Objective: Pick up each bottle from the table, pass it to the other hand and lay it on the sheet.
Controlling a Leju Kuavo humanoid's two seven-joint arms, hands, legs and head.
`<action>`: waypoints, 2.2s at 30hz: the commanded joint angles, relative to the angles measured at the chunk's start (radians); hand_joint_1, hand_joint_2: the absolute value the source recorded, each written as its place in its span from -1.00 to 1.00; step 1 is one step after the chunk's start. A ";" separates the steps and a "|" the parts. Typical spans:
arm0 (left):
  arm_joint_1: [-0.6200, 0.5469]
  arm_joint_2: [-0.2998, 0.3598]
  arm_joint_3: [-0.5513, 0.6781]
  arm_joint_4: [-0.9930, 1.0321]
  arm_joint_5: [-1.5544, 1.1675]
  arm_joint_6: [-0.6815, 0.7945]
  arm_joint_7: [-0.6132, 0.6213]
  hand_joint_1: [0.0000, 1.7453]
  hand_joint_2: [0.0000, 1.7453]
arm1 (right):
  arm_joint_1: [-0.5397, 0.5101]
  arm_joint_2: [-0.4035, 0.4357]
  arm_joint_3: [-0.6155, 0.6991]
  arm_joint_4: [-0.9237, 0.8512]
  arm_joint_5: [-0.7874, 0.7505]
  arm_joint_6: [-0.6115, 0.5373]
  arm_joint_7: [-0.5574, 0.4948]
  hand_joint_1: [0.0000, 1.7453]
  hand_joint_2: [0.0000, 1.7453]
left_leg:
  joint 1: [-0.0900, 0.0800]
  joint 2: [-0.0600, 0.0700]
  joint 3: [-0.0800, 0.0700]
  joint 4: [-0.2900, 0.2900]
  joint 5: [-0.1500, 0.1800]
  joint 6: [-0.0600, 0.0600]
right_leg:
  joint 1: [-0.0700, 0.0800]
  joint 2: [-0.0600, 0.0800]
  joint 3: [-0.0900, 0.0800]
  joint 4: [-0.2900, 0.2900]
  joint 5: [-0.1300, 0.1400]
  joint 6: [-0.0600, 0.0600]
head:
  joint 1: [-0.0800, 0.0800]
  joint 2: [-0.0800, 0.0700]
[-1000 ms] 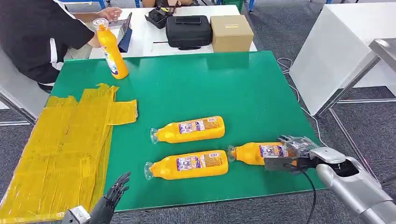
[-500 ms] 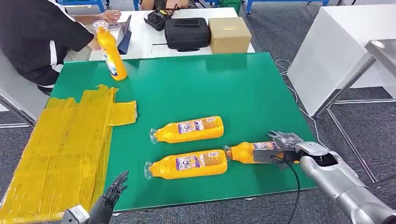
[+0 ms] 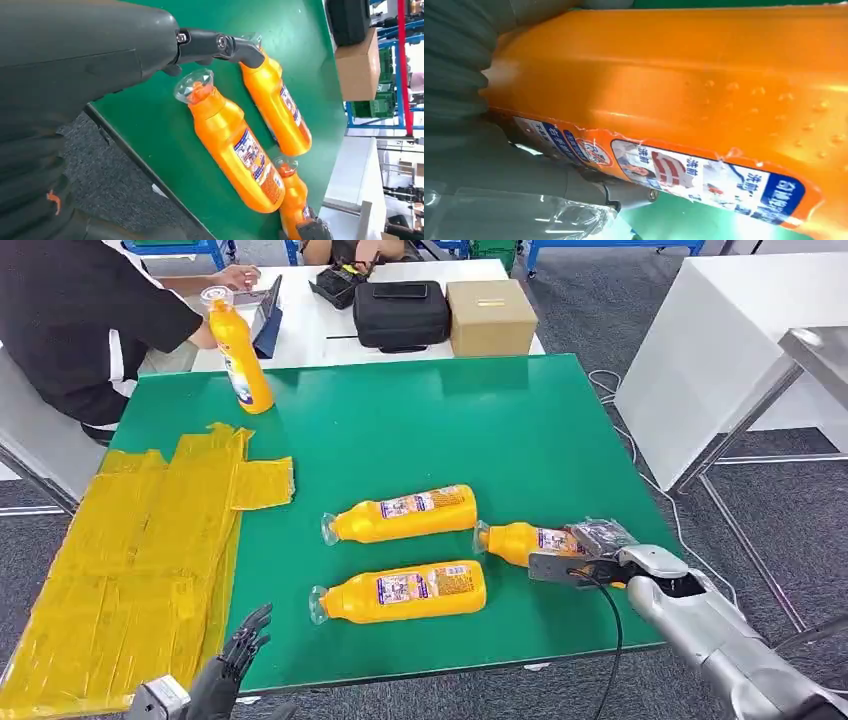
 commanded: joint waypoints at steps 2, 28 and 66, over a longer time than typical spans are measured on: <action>-0.018 -0.019 0.017 0.062 -0.004 -0.007 0.013 -1.00 1.00 | 0.107 0.022 -0.072 -0.085 -0.013 -0.050 0.046 1.00 1.00 | 0.001 -0.003 -0.001 -0.002 0.001 -0.003 | 0.000 0.000 -0.001 -0.002 0.001 -0.001 | 0.000 0.000; -0.006 0.021 -0.053 0.044 -0.017 0.050 0.002 -1.00 1.00 | 0.502 0.144 -0.483 -0.631 -0.294 -0.381 -0.191 1.00 1.00 | 0.000 -0.009 -0.016 -0.001 0.001 -0.002 | 0.000 -0.005 -0.004 0.000 -0.001 -0.001 | 0.000 0.000; -0.394 -0.097 -0.156 -0.025 -0.042 -0.228 0.042 -1.00 1.00 | 0.417 0.383 -0.074 -0.579 -0.656 -0.415 -0.513 1.00 1.00 | 0.001 -0.008 -0.017 -0.001 0.002 -0.003 | 0.001 -0.005 -0.004 0.000 0.000 -0.001 | 0.000 0.000</action>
